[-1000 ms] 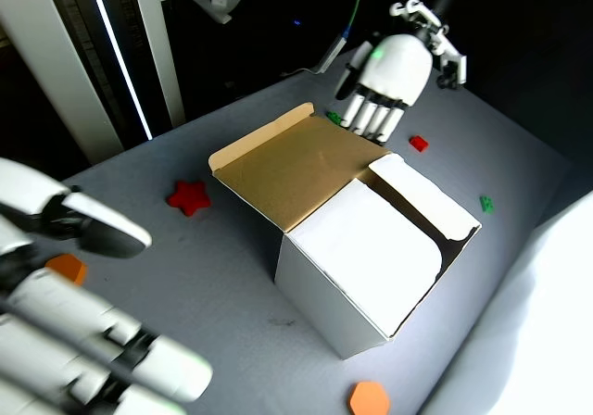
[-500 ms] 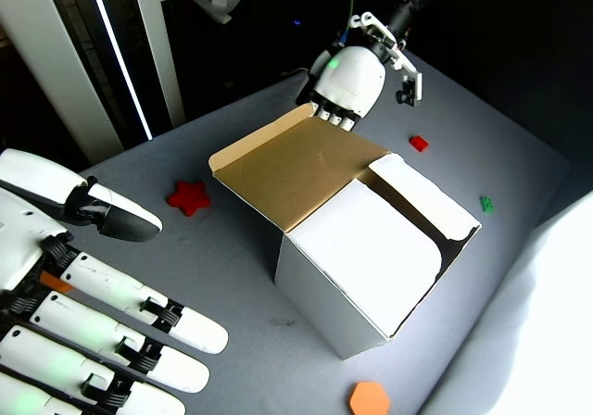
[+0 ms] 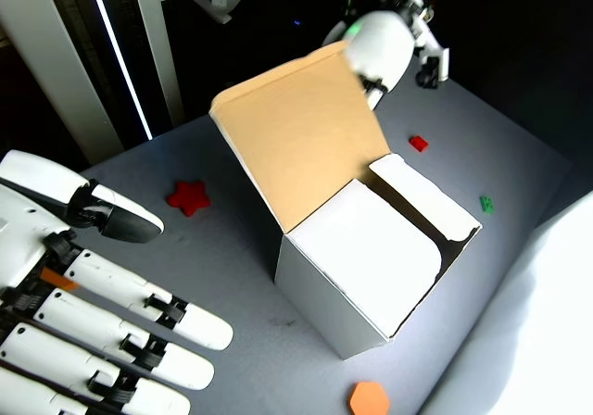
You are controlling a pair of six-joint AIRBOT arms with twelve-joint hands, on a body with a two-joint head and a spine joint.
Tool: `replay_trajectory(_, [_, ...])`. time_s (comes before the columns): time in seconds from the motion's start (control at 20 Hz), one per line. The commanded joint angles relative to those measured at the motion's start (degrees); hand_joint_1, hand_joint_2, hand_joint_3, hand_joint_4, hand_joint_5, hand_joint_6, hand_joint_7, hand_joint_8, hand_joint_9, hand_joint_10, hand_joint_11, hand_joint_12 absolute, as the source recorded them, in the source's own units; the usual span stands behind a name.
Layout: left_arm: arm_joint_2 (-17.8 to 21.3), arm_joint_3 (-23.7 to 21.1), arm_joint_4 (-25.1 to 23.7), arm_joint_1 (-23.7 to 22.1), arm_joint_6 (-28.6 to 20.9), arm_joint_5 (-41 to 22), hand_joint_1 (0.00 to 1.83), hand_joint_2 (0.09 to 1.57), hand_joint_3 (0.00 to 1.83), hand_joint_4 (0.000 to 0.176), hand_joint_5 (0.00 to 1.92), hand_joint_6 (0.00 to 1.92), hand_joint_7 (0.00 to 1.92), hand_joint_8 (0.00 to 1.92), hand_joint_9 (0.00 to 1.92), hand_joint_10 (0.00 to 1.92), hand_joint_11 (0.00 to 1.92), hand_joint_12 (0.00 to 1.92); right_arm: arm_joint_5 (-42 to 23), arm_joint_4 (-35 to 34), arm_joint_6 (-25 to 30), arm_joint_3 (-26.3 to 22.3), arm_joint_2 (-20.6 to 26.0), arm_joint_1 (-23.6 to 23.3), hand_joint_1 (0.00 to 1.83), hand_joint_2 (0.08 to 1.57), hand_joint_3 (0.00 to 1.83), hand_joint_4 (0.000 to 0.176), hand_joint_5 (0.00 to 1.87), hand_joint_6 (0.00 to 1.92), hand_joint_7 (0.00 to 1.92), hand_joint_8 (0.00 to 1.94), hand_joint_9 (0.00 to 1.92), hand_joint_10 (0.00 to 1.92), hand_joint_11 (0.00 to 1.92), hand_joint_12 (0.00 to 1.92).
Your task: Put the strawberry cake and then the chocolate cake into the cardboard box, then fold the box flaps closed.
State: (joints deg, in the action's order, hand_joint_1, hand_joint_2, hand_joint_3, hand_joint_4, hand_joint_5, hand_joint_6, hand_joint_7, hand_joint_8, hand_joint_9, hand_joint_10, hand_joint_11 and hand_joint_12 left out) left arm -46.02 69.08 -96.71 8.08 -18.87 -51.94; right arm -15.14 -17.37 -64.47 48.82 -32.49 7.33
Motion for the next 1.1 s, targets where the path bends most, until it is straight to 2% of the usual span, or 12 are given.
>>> replay_trajectory(0.0, [0.09,0.72,3.38,-1.28,-0.53,-1.15,0.13,1.36,0.0,0.016,0.18,0.0,0.23,0.0,0.21,0.0,0.0,0.69,-6.83,-0.02,0.07,0.12,0.82,-0.63,0.16,1.29,0.0,0.0,0.03,0.01,0.06,0.0,0.05,0.01,0.0,0.22])
replay_trajectory(0.2, [-3.16,6.79,2.32,-5.05,-2.15,-0.98,0.11,1.36,0.0,0.014,0.19,0.0,0.24,0.0,0.23,0.0,0.0,0.72,-6.83,-0.02,0.07,0.12,0.81,-0.64,0.16,1.3,0.01,0.0,0.04,0.01,0.08,0.0,0.05,0.01,0.0,0.22])
replay_trajectory(0.4, [-9.05,13.74,1.73,-8.33,-2.15,0.66,0.12,1.36,0.0,0.013,0.19,0.0,0.24,0.0,0.23,0.0,0.0,0.72,-6.83,-0.01,0.07,0.12,0.81,-0.65,0.18,1.29,0.0,0.0,0.04,0.0,0.06,0.0,0.08,0.02,0.0,0.34])
replay_trajectory(0.5, [-11.72,16.33,0.79,-9.04,-2.14,1.26,0.11,1.36,0.0,0.011,0.18,0.0,0.24,0.0,0.23,0.0,0.0,0.71,-6.84,-0.01,0.07,0.12,0.81,-0.66,0.17,1.29,0.0,0.0,0.05,0.0,0.09,0.01,0.09,0.02,0.0,0.4])
replay_trajectory(0.65, [-16.5,21.34,-0.64,-9.46,-2.12,2.32,0.1,1.37,0.0,0.011,0.18,0.0,0.23,0.0,0.23,0.0,0.0,0.74,-6.84,0.06,0.07,0.12,0.8,-0.69,0.19,1.28,0.0,0.0,0.04,0.0,0.08,0.0,0.06,0.01,0.0,0.31])
replay_trajectory(0.7, [-17.96,23.11,-1.0,-9.49,-2.07,2.34,0.11,1.37,0.0,0.009,0.18,0.0,0.23,0.0,0.23,0.0,0.0,0.71,-6.84,0.1,0.07,0.12,0.79,-0.69,0.18,1.27,0.0,0.0,0.03,0.0,0.08,0.0,0.07,0.01,0.0,0.36])
replay_trajectory(0.75, [-19.11,24.65,-1.24,-9.51,-1.82,2.36,0.1,1.36,0.0,0.02,0.19,0.0,0.25,0.0,0.25,0.01,0.0,0.76,-6.84,0.12,0.07,0.12,0.78,-0.68,0.16,1.28,0.0,0.0,0.04,0.0,0.09,0.0,0.07,0.01,0.0,0.42])
replay_trajectory(0.8, [-20.91,27.33,-1.31,-9.51,-1.25,2.36,0.1,1.36,0.0,0.024,0.19,0.0,0.25,0.0,0.25,0.01,0.0,0.77,-6.84,0.15,0.07,0.11,0.75,-0.68,0.15,1.28,0.0,0.0,0.04,0.0,0.08,0.0,0.07,0.01,0.0,0.37])
replay_trajectory(0.85, [-21.8,28.78,-1.31,-9.52,-0.59,2.36,0.08,1.37,0.0,0.018,0.17,0.0,0.22,0.0,0.21,0.0,0.0,0.72,-6.84,0.16,0.07,0.11,0.74,-0.68,0.14,1.29,0.0,0.0,0.04,0.0,0.08,0.0,0.07,0.01,0.0,0.29])
replay_trajectory(0.95, [-23.55,31.88,-1.31,-9.45,-0.05,2.54,0.1,1.37,0.0,0.018,0.18,0.01,0.24,0.0,0.23,0.01,0.0,0.75,-6.83,0.25,0.07,0.11,0.68,-0.68,0.13,1.3,0.0,0.0,0.03,0.0,0.06,0.0,0.06,0.0,0.0,0.14])
replay_trajectory(1.05, [-24.37,33.39,-1.12,-9.08,-0.04,2.75,0.08,1.37,0.0,0.024,0.16,0.0,0.23,0.0,0.23,0.0,0.0,0.75,-6.82,0.37,0.07,0.11,0.6,-0.68,0.09,1.31,0.0,0.0,0.02,0.0,0.06,0.0,0.04,0.0,0.0,0.07])
